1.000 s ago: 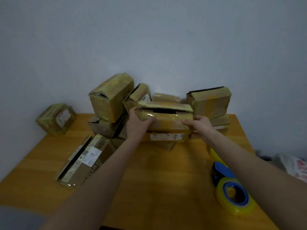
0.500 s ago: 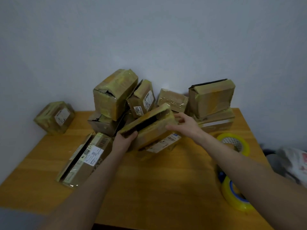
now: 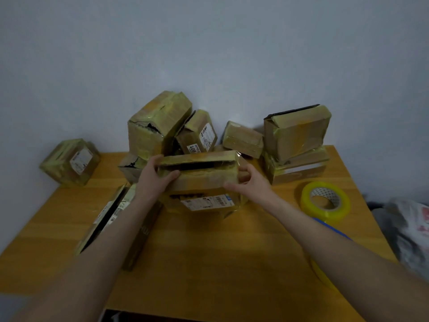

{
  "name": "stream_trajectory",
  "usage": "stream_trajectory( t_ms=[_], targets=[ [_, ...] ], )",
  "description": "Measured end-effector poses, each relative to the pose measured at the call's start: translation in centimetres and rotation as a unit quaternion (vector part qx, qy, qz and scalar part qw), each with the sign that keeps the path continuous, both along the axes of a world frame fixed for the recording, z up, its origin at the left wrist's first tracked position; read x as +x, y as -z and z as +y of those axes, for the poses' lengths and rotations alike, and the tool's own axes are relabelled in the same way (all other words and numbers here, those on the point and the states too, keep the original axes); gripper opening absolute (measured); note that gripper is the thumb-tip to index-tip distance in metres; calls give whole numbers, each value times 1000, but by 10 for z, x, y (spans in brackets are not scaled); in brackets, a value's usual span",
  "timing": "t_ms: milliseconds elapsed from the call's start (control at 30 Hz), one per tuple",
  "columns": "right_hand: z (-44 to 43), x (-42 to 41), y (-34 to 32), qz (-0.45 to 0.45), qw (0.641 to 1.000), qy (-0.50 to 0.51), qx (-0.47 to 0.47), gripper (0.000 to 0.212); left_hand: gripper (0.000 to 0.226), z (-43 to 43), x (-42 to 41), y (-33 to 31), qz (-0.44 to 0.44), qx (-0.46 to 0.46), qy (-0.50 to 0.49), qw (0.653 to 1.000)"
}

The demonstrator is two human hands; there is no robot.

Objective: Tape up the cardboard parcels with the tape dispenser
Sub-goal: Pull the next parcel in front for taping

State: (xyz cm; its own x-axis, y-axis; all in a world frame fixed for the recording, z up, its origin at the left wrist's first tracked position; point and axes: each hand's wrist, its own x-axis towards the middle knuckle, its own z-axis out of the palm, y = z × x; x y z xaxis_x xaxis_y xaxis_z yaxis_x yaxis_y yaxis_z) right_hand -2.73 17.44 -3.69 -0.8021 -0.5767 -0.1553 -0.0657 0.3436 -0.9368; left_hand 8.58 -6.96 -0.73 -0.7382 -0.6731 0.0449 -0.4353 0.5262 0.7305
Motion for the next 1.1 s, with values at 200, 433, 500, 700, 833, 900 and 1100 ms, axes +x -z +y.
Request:
stream_trajectory(
  t_ms=[200, 433, 500, 700, 833, 900, 1100],
  targets=[
    [3, -14, -6, -50, 999, -15, -7, 83, 118, 18, -19, -19, -234, -337, 190, 892],
    [18, -46, 24, -148, 971, 171, 80, 52, 125, 20, -23, -9, -277, -442, 215, 826],
    [7, -38, 34, -249, 951, 155, 103, 41, 122, 18, -26, -9, -266, -449, 226, 822],
    [-29, -55, 43, -302, 927, 222, -14, 34, 120, 16, -37, -7, -283, -363, 255, 850],
    [-27, -76, 44, -337, 916, 199, -85, 58, 117, 20, -38, -4, -241, -370, 284, 851],
    [-24, -82, 44, -350, 914, 171, -109, 65, 116, 21, -33, -4, -234, -363, 294, 853],
    [-9, -86, 39, -312, 935, 144, -90, 76, 113, 39, -7, 17, -272, -367, 383, 803]
  ],
)
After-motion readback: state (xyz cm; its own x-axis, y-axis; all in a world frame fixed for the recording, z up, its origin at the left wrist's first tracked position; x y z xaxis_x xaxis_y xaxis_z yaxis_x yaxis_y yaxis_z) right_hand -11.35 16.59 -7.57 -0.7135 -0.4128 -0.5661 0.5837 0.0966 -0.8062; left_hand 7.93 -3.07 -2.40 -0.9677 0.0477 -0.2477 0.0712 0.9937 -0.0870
